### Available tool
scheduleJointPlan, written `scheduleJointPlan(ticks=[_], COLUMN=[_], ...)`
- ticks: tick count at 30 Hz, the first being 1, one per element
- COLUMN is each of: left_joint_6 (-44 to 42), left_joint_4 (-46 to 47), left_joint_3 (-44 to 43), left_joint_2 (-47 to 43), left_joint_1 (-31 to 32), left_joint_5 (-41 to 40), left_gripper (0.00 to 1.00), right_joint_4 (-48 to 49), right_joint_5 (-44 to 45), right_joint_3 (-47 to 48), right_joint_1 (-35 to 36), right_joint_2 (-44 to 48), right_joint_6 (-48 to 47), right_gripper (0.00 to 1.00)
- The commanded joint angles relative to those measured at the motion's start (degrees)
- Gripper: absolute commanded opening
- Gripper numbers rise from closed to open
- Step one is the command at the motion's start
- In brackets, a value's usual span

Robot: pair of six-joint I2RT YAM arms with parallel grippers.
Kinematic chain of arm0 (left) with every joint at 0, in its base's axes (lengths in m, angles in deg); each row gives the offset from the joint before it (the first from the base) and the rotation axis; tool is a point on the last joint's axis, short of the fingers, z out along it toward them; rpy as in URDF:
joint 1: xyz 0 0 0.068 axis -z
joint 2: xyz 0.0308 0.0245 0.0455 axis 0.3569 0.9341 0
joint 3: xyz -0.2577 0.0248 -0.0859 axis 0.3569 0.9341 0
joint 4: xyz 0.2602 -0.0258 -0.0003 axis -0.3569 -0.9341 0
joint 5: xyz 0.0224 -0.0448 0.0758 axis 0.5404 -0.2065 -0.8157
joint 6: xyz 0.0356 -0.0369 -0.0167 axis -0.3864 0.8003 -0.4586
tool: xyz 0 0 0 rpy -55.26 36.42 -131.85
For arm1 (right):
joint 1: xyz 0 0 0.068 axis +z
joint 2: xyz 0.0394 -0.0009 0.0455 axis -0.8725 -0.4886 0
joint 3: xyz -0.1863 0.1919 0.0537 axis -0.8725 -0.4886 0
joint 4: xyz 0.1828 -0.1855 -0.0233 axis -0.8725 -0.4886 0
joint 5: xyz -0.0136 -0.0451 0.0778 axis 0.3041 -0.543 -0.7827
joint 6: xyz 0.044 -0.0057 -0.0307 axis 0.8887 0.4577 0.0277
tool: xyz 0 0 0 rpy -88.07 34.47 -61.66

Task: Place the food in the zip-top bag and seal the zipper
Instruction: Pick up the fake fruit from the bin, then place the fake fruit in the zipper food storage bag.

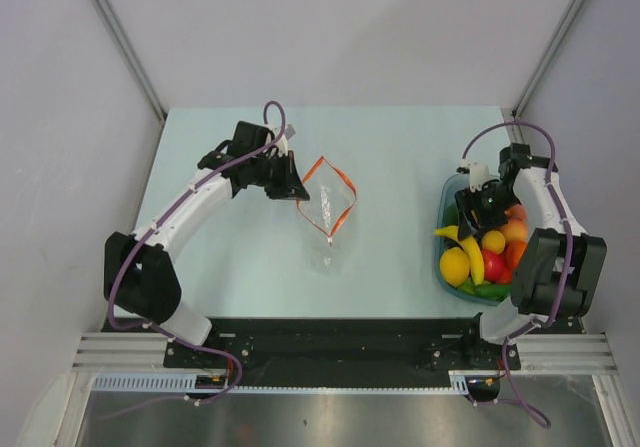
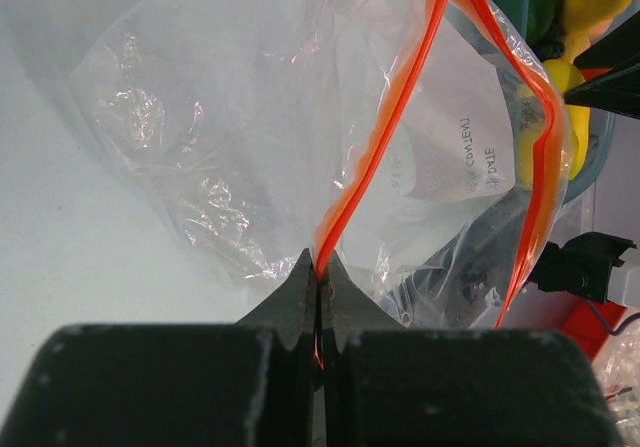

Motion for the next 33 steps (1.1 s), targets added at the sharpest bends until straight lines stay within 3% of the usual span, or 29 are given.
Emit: scheduleJointPlan(ticks=[1, 9, 16, 24, 27, 30, 33], left_joint_6=[0.05, -0.13, -0.22, -0.22, -0.39, -0.48, -0.65], left_joint_4=[1.49, 1.23, 1.05, 0.88, 0.70, 0.52, 0.35], left_joint_3=[-0.17, -1.40, -1.57, -1.75, -2.01, -2.28, -2.36], left_joint_2=[-0.33, 1.07, 1.43, 1.95, 2.04, 2.22, 2.39], left_joint_1=[0.22, 0.22, 0.22, 0.30, 0.30, 0.30, 0.48], left_joint_5=[0.69, 0.51, 0.42, 0.34, 0.60, 0.86, 1.13], left_gripper=[0.00, 0.00, 0.00, 0.00, 0.00, 0.00, 0.00], right_joint_4=[2.22, 1.17, 2.04, 4.76, 6.17, 11.78, 27.11], right_joint_5=[1.95, 1.60, 3.17, 1.60, -3.92, -10.61, -14.38], right_joint_3=[-0.23, -0.49, -0.32, 0.56, 3.98, 6.97, 7.59], right_joint_1=[-0.09, -0.18, -0.53, -0.53, -0.27, 3.75, 10.43], right_joint_2=[-1.20, -1.56, 4.14, 12.58, 16.27, 20.22, 23.21], right_joint_6=[-2.32, -4.69, -7.15, -6.54, -3.21, 3.73, 13.04], right_gripper=[0.59, 0.38, 0.09, 0.00, 0.00, 0.00, 0.00])
